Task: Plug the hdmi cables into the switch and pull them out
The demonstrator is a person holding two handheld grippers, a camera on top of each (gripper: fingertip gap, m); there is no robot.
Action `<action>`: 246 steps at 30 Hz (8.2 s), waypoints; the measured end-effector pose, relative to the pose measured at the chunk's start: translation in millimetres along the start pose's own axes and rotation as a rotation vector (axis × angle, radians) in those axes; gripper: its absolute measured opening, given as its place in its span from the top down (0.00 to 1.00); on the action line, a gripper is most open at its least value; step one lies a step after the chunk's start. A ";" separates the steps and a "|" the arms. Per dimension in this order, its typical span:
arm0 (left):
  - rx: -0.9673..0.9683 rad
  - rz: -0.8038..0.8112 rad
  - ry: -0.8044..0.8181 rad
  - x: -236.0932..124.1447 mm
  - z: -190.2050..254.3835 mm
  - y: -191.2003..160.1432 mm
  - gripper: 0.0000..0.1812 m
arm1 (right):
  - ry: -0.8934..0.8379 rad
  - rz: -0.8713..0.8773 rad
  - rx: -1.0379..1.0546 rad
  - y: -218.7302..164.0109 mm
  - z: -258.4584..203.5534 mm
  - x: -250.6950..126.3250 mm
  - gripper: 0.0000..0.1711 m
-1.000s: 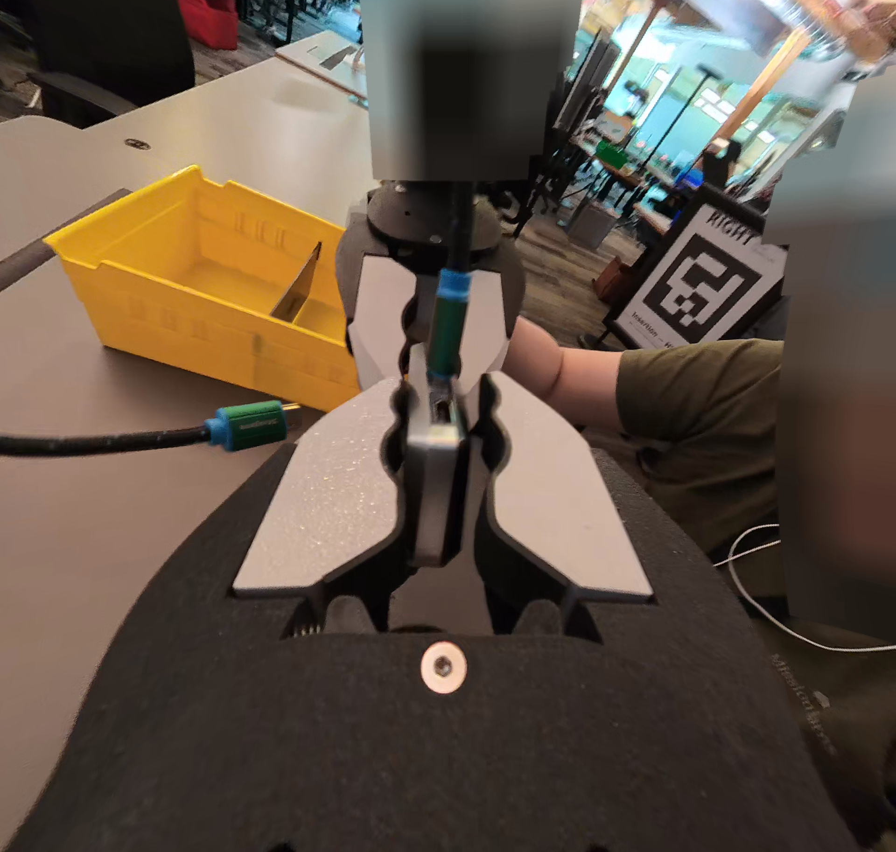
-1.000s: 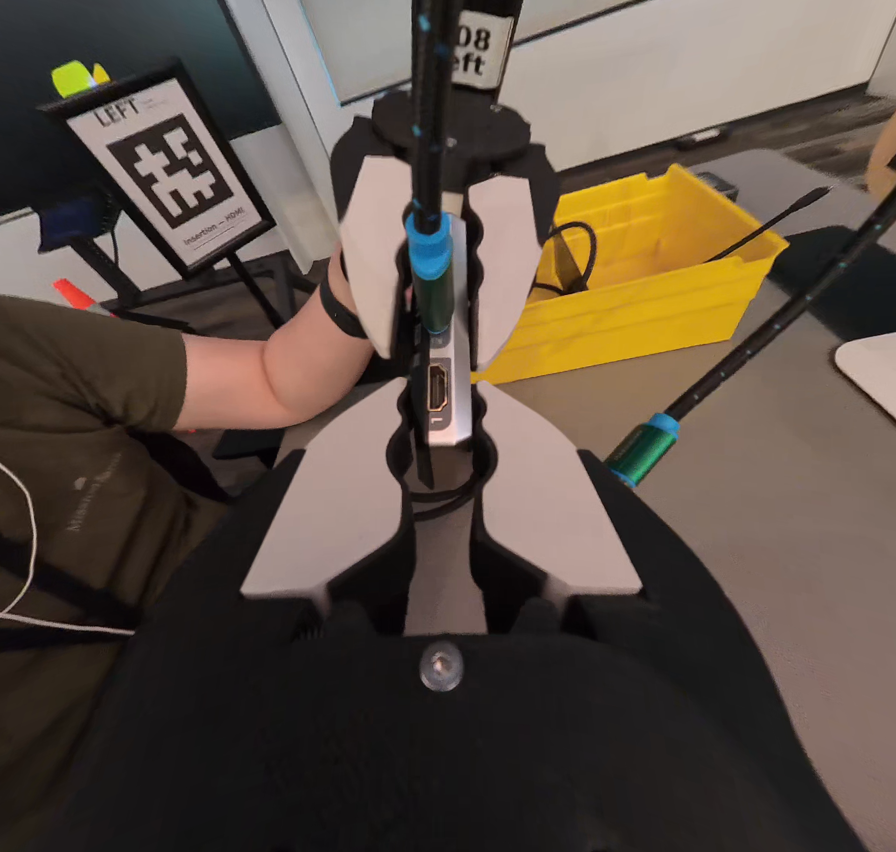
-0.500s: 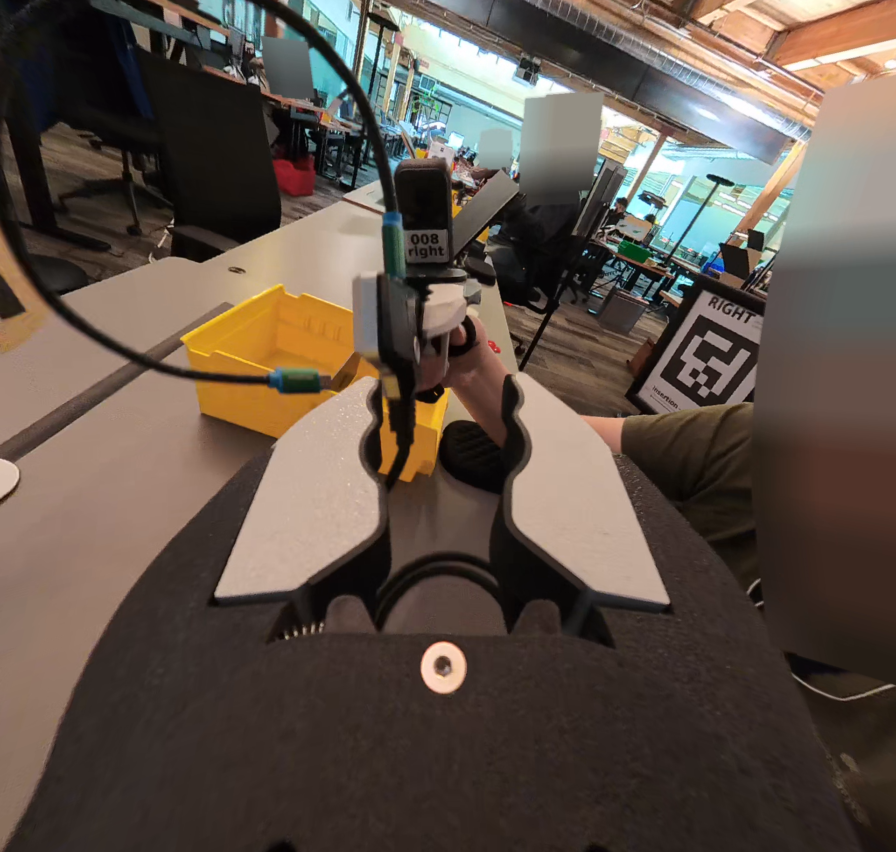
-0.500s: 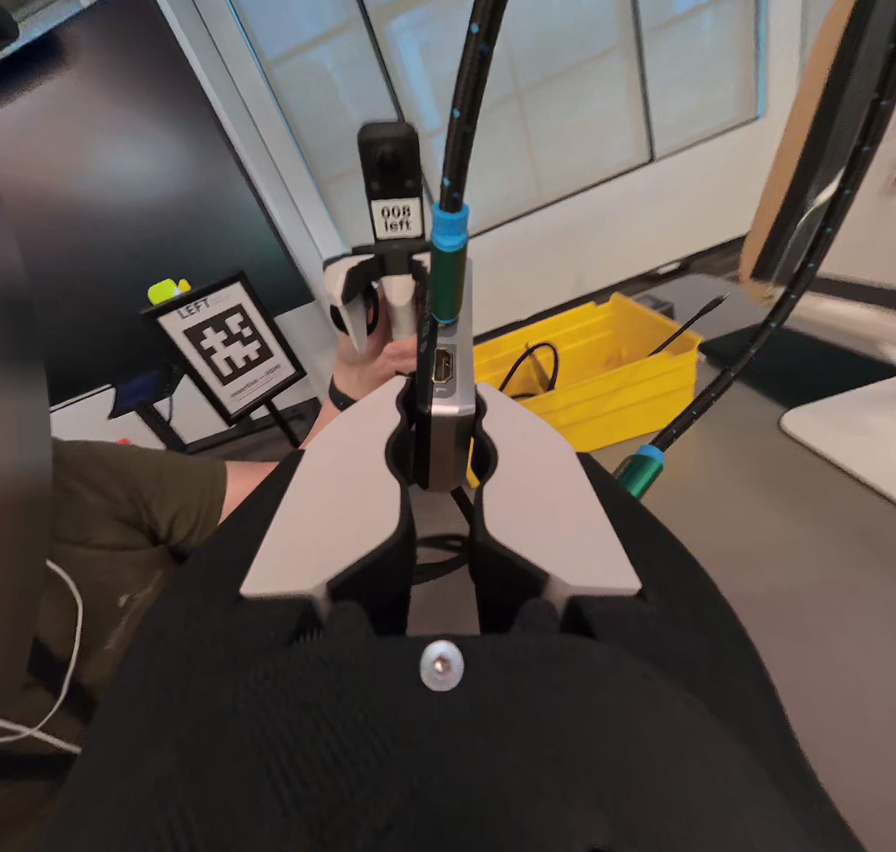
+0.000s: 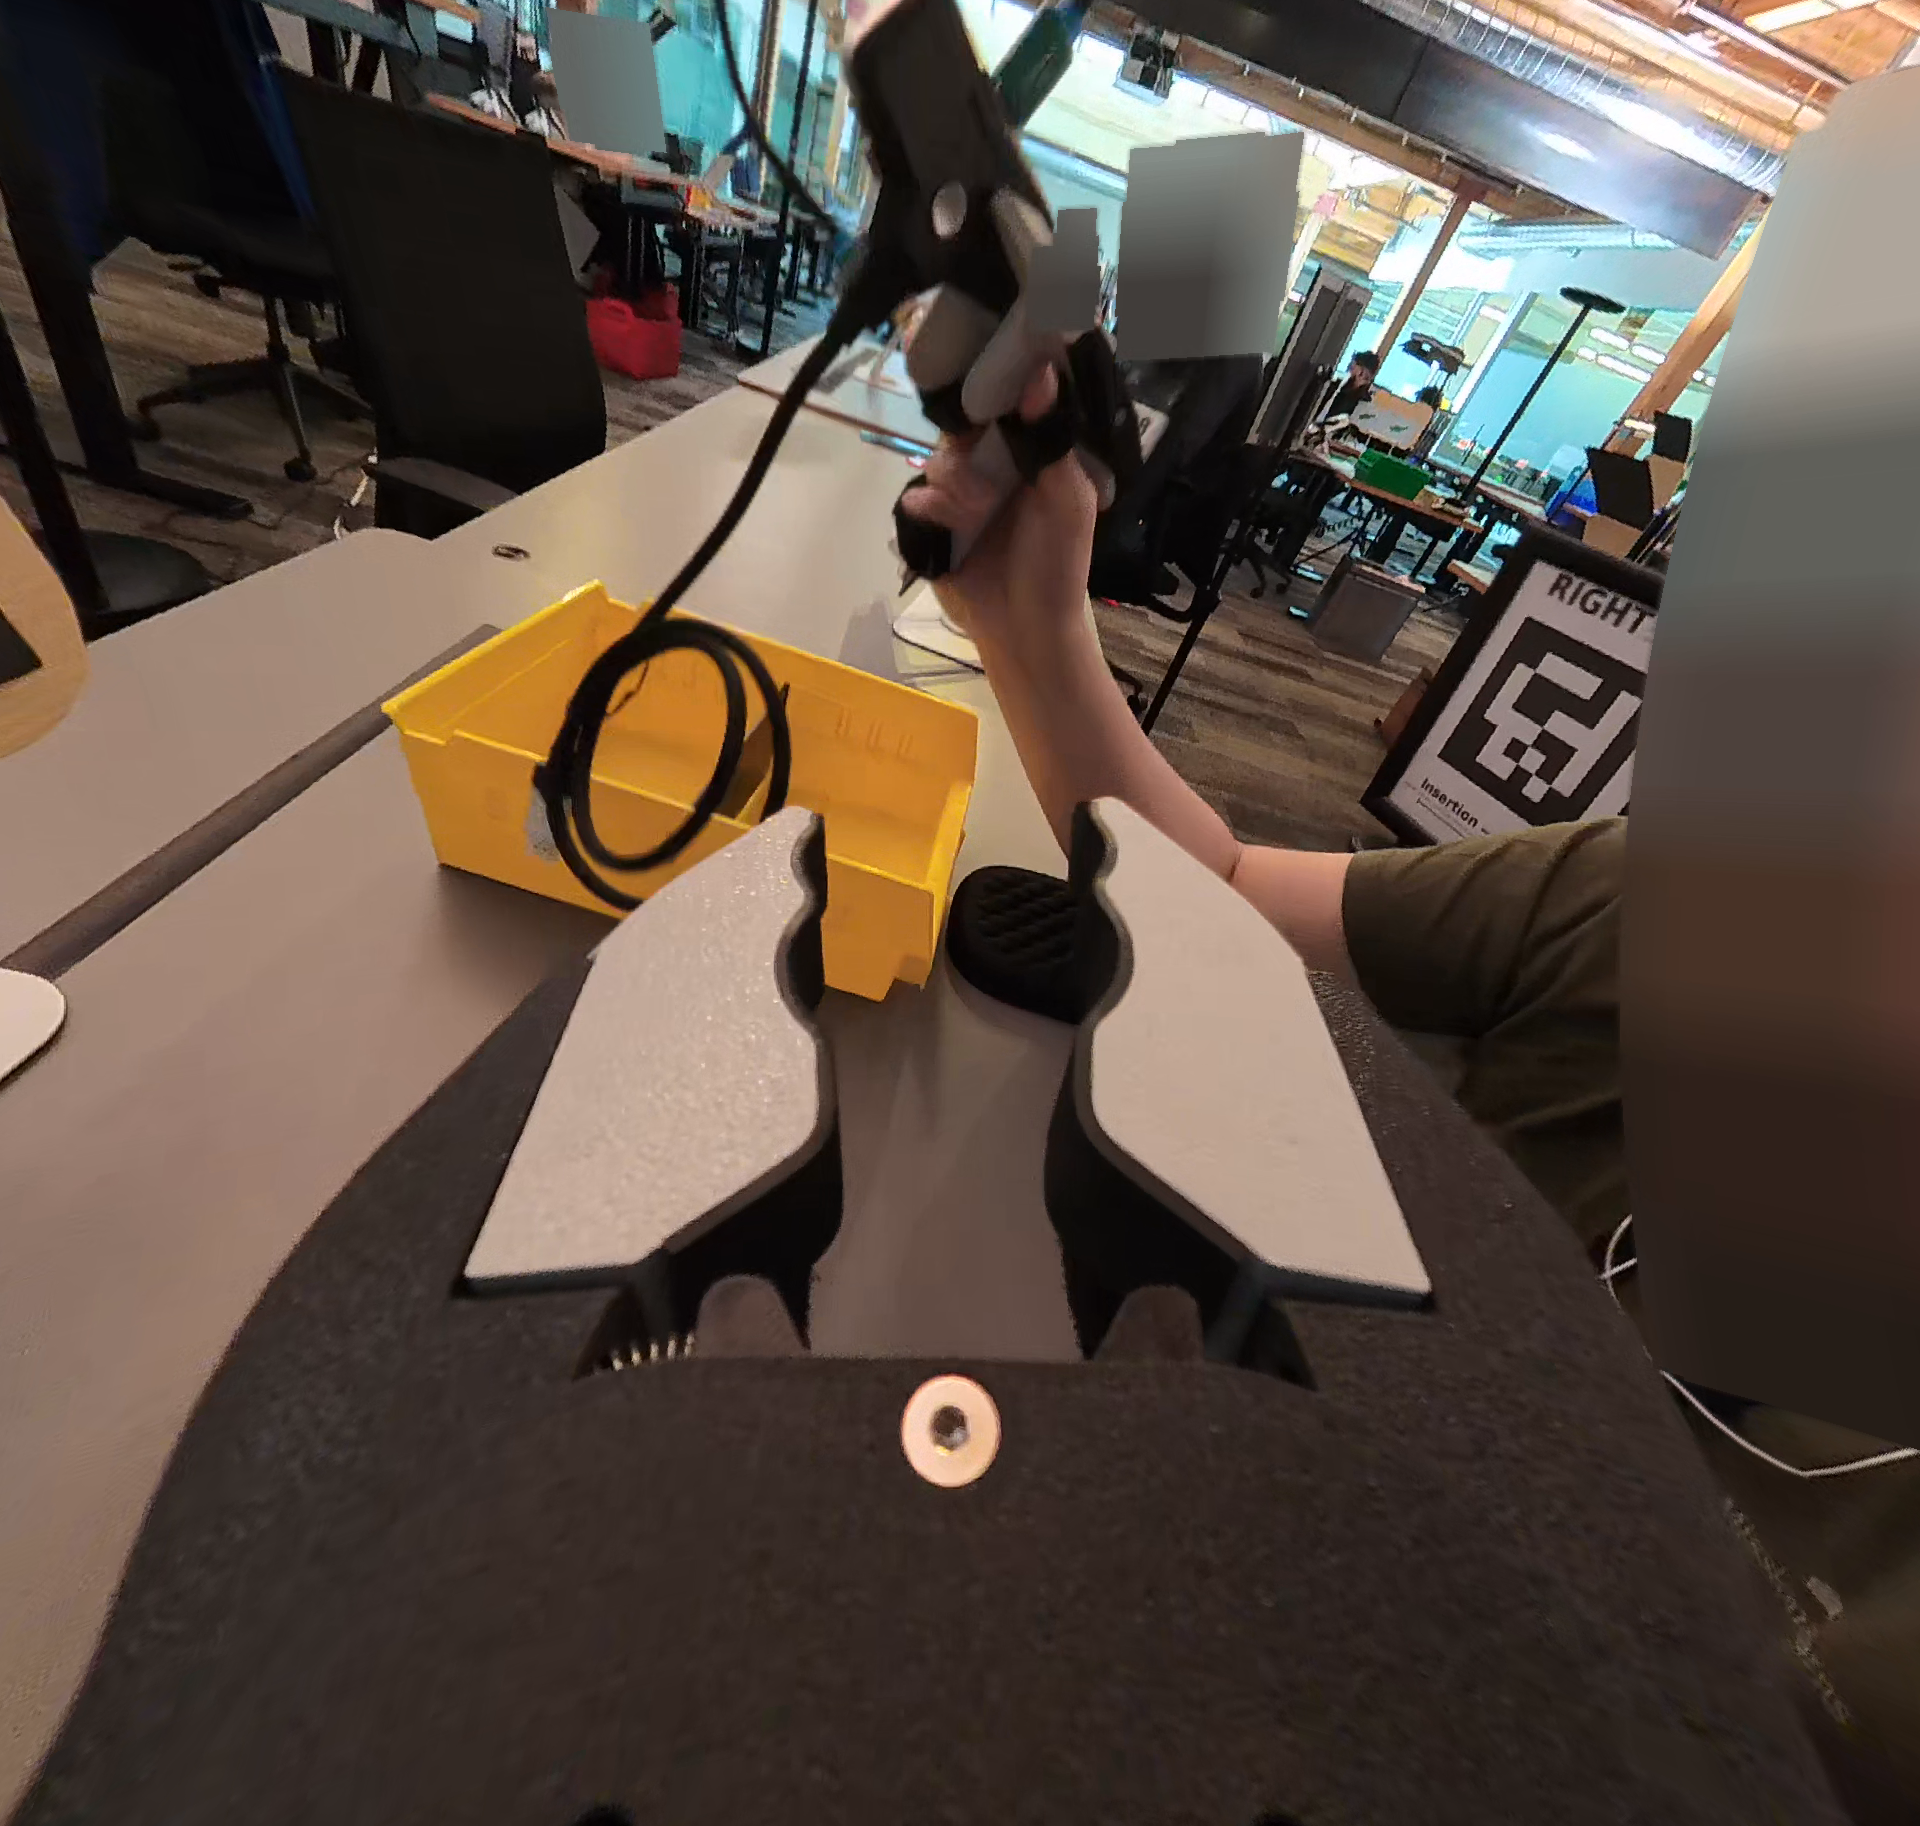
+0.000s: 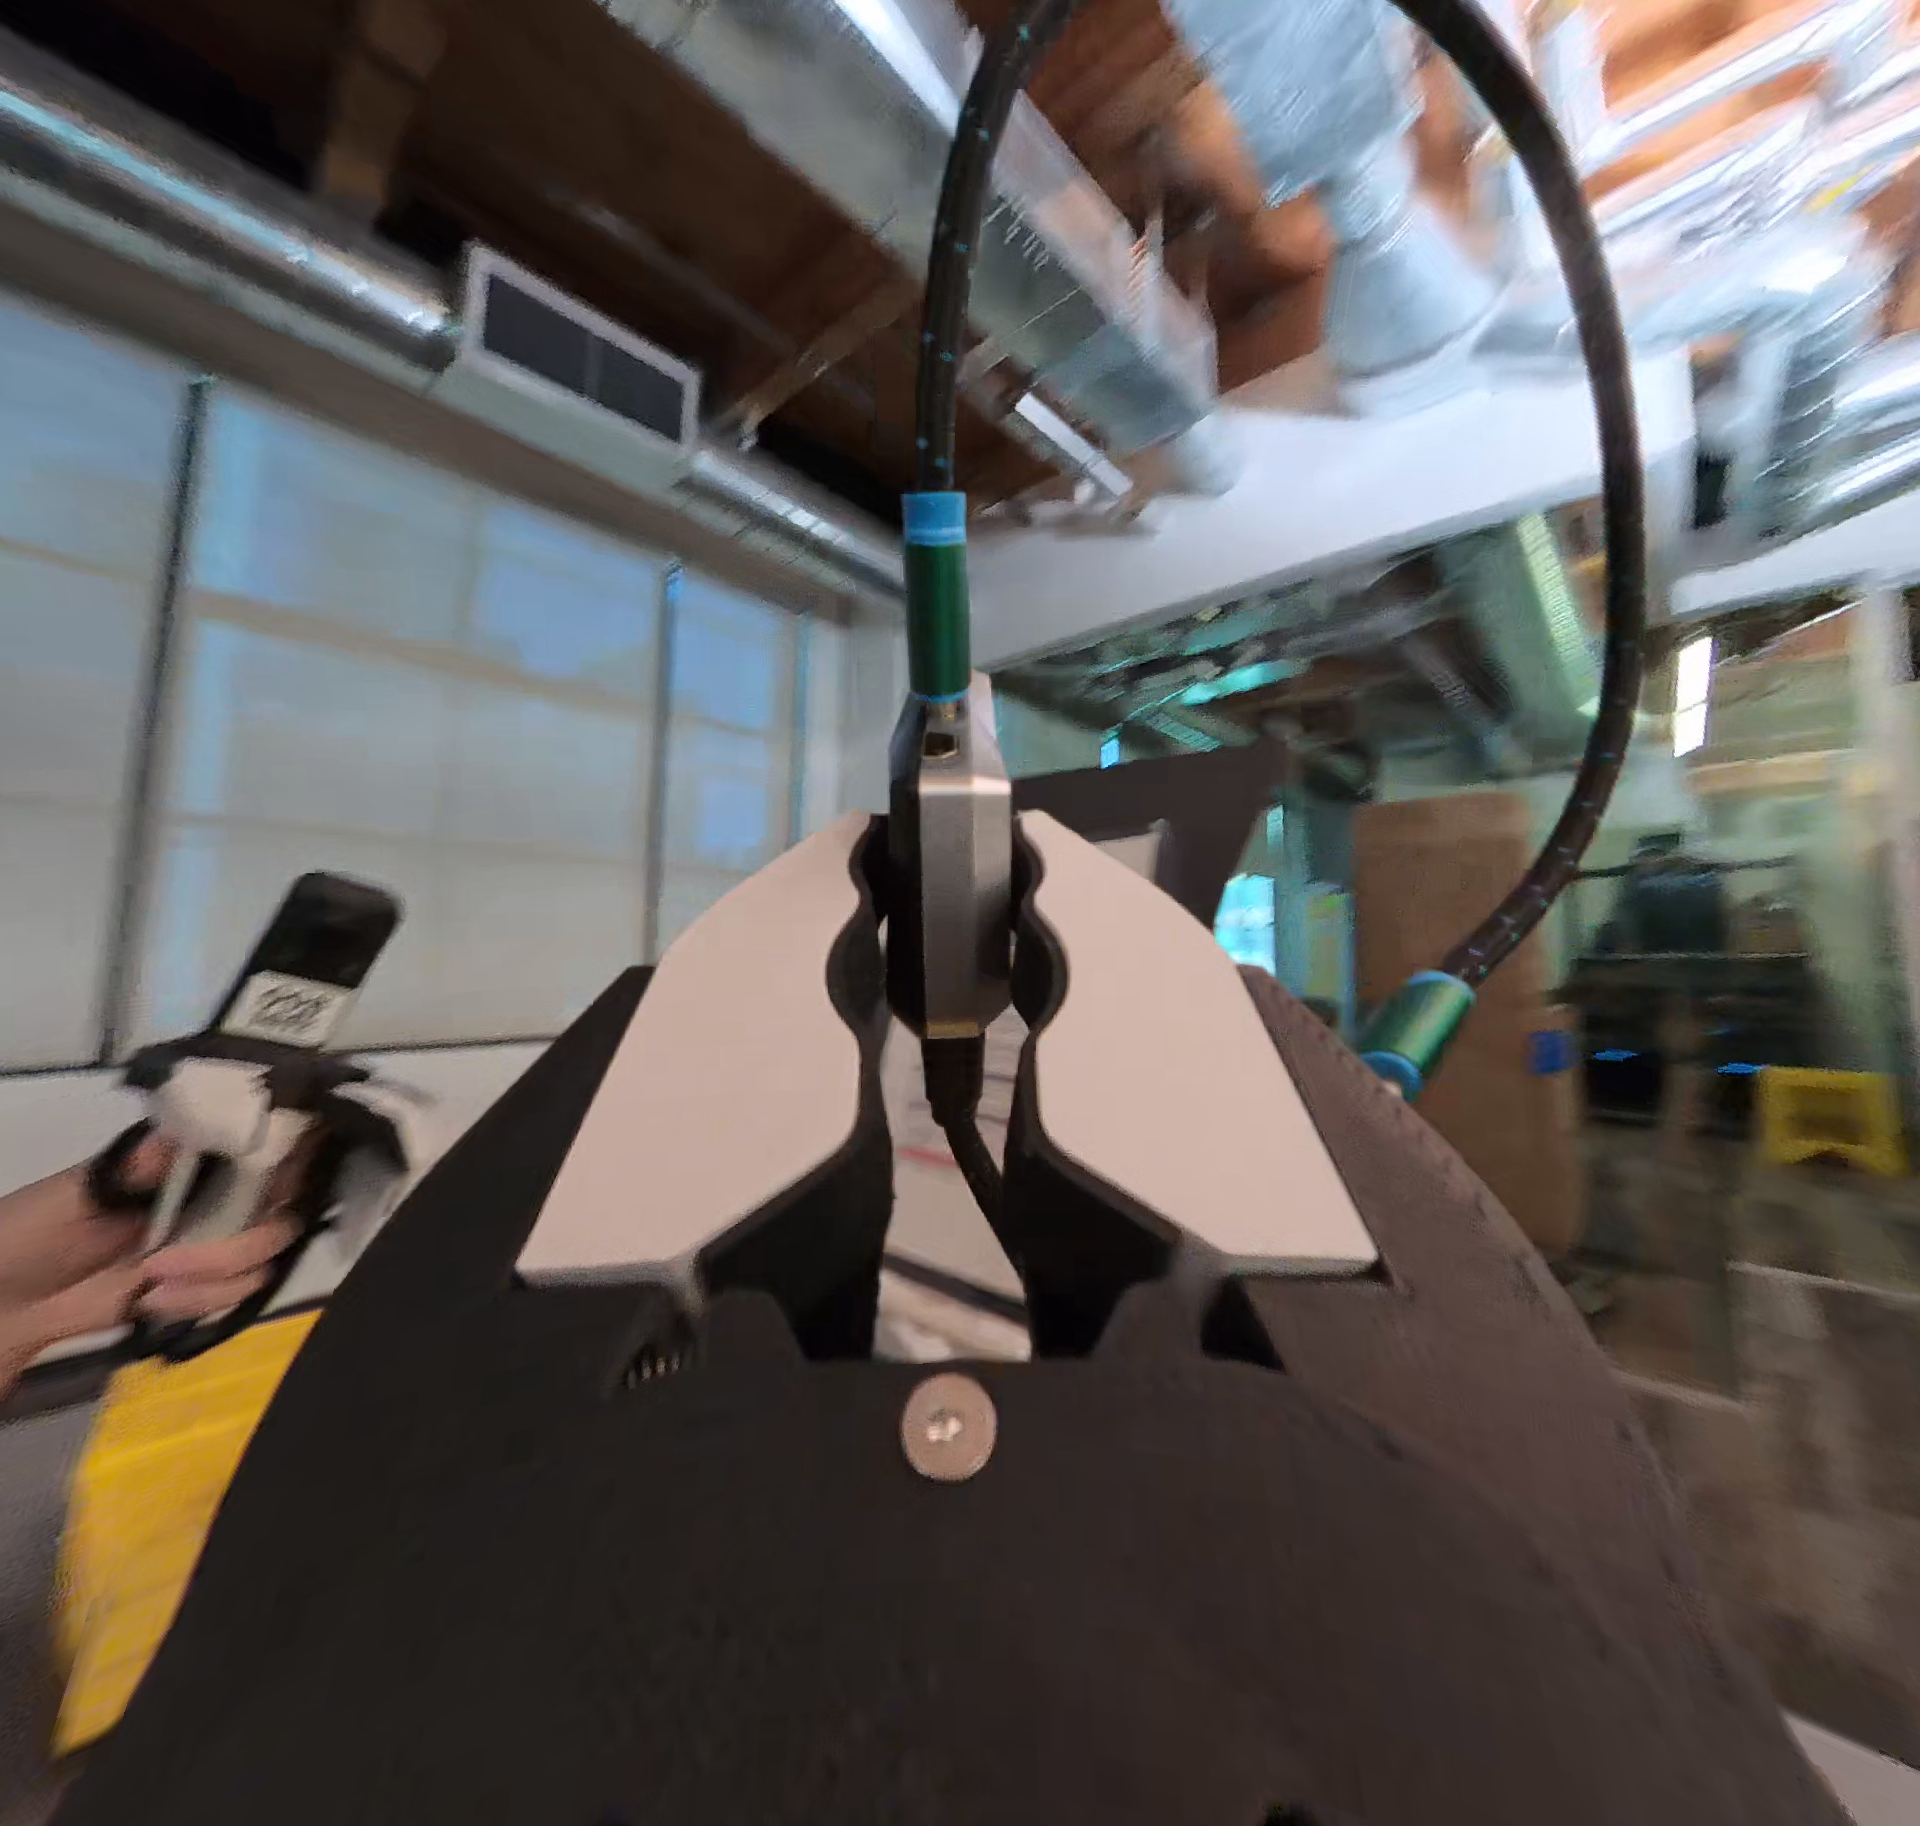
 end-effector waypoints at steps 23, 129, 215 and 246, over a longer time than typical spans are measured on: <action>0.004 -0.197 -0.002 36.6 1.0 -31.9 0.76 | -0.238 0.382 -0.076 79.6 57.9 -68.2 0.87; -0.026 -0.307 -0.047 46.2 5.5 -47.9 0.77 | -0.321 -1.856 0.010 -214.1 130.2 -167.3 0.92; 0.799 -0.475 1.199 -109.2 -48.9 6.3 0.97 | -0.328 -1.675 -0.422 -165.0 115.7 -105.6 0.83; -0.045 -0.751 0.582 71.7 -146.3 -172.3 0.94 | -0.296 -1.715 -0.405 -172.9 115.7 -111.2 0.83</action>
Point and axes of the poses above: each gripper's, where its closed fingertips meet, x out along the fingers, y out of its top, z = x × y across the jaws, the point moved 2 cm from there along -x, back along the fingers, and after that the axes turned 2 degrees about y, right-handed, at the moved point
